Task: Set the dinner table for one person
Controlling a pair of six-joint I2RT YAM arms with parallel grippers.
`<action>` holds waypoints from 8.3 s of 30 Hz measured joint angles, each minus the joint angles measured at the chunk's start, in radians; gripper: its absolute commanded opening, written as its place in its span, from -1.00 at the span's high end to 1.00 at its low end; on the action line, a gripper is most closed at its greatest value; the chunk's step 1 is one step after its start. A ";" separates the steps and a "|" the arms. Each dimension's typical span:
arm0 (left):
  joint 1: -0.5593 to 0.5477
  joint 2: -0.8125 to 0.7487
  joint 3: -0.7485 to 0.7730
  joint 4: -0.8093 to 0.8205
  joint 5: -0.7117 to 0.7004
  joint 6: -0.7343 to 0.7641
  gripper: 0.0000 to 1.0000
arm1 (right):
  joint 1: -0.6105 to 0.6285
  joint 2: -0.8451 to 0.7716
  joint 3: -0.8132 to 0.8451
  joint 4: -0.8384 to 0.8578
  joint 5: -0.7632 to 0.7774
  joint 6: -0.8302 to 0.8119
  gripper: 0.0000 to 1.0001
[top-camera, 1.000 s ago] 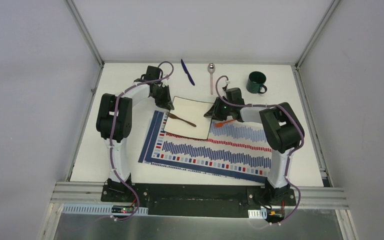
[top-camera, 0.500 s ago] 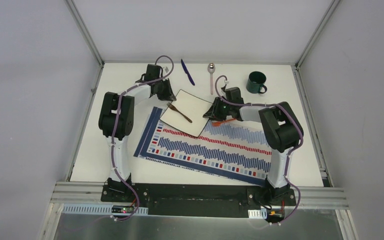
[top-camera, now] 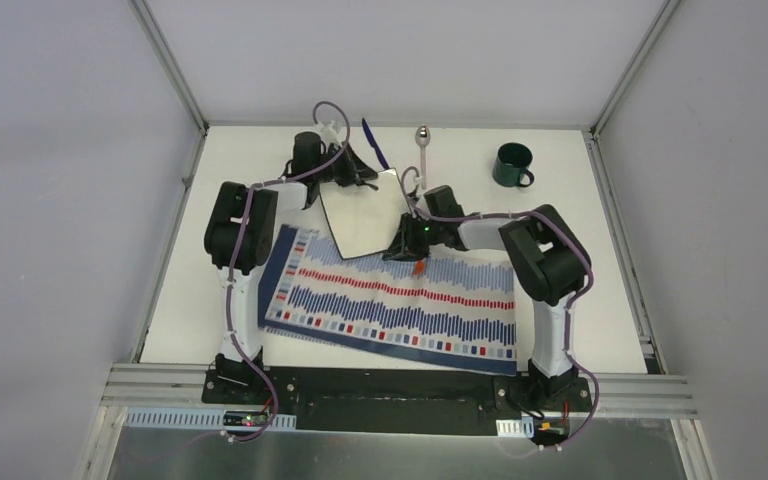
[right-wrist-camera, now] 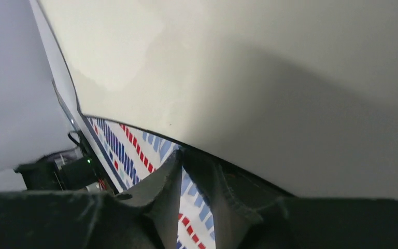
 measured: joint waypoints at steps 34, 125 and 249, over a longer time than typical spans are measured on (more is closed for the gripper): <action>-0.087 -0.024 0.062 -0.373 0.279 0.037 -0.98 | 0.098 -0.026 0.121 -0.034 -0.015 -0.212 -0.19; -0.157 -0.721 -0.405 -0.879 -0.798 0.261 -0.98 | -0.138 -0.216 0.076 -0.372 0.467 -0.271 -0.22; -0.101 -0.629 -0.316 -0.801 -0.768 0.291 -0.98 | 0.404 -0.060 0.280 -0.552 0.843 -0.354 -0.14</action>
